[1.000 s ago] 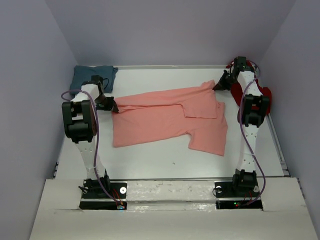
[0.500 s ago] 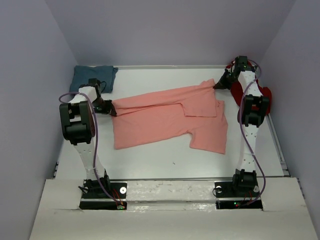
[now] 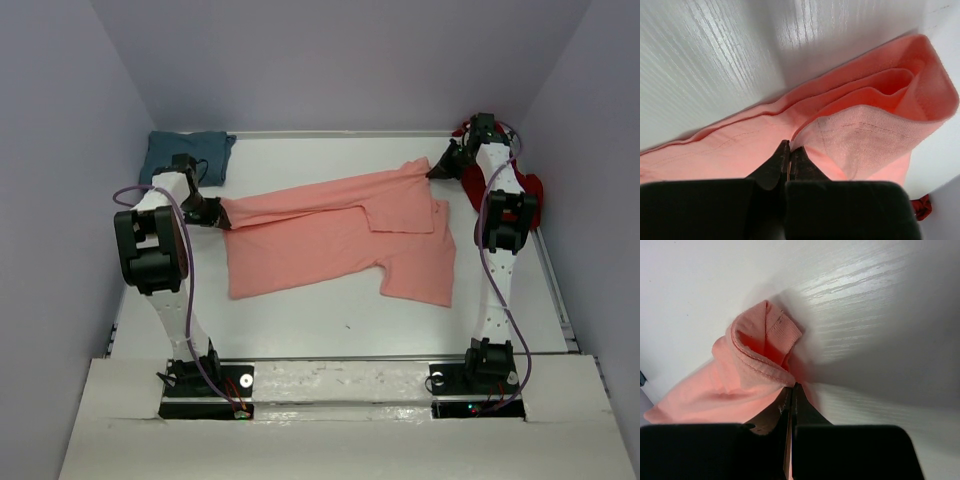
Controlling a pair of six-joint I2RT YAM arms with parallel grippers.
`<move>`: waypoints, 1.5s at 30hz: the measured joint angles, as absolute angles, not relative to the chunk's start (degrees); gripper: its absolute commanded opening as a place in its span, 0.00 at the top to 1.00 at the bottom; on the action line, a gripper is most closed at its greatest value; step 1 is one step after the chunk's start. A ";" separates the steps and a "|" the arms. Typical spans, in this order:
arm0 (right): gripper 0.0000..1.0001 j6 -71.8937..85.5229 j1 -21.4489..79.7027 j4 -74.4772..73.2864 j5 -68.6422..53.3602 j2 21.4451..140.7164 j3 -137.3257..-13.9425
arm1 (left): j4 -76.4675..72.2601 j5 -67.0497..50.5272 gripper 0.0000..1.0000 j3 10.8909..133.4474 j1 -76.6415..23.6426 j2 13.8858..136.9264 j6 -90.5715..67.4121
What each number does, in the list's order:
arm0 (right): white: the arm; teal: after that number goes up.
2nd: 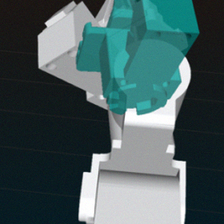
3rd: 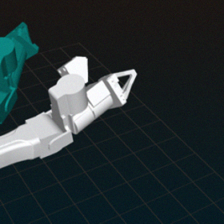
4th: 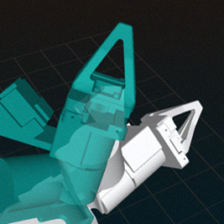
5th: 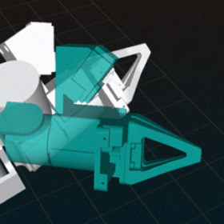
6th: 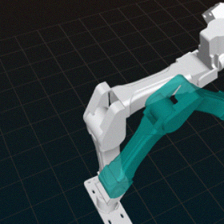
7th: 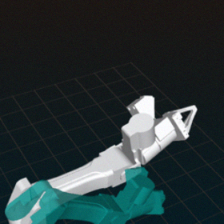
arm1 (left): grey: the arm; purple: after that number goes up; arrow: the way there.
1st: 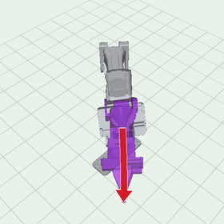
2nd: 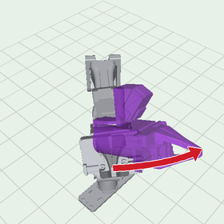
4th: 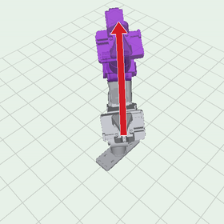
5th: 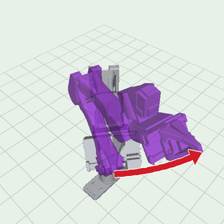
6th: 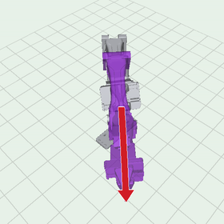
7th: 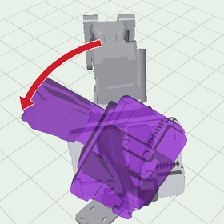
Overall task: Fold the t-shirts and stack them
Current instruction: Fold the tshirt
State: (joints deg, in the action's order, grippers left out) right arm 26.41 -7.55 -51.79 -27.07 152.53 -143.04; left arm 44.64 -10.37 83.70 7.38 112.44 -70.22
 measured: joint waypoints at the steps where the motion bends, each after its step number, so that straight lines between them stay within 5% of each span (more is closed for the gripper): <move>1: 1.00 26.46 -7.57 -51.79 -27.11 152.64 -143.33 | 44.69 -10.44 1.00 83.68 7.38 112.40 -70.08; 34: 1.00 28.10 -7.90 -50.65 -28.62 153.49 -145.77 | 43.35 -11.42 0.98 75.33 11.09 106.24 -67.09; 37: 1.00 28.10 -7.90 -50.61 -28.77 153.49 -145.77 | 42.87 -11.55 0.84 75.37 11.09 106.32 -66.46; 38: 1.00 28.10 -7.90 -50.59 -28.82 153.49 -145.77 | 42.65 -11.60 0.64 75.37 11.09 106.34 -66.19; 41: 0.77 28.12 -7.90 -50.50 -28.80 153.49 -145.77 | 41.52 -11.62 0.37 75.35 11.11 106.45 -65.01; 42: 0.61 27.99 -8.03 -50.17 -28.82 153.49 -145.77 | 41.19 -11.64 0.30 75.35 11.22 106.45 -64.95; 45: 0.48 27.88 -8.64 -49.54 -28.86 153.49 -145.77 | 40.03 -12.21 0.16 75.35 11.35 106.45 -63.90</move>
State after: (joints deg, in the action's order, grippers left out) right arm 27.88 -8.64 -49.54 -28.86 153.49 -145.77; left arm 40.03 -12.21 75.35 11.35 106.45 -63.90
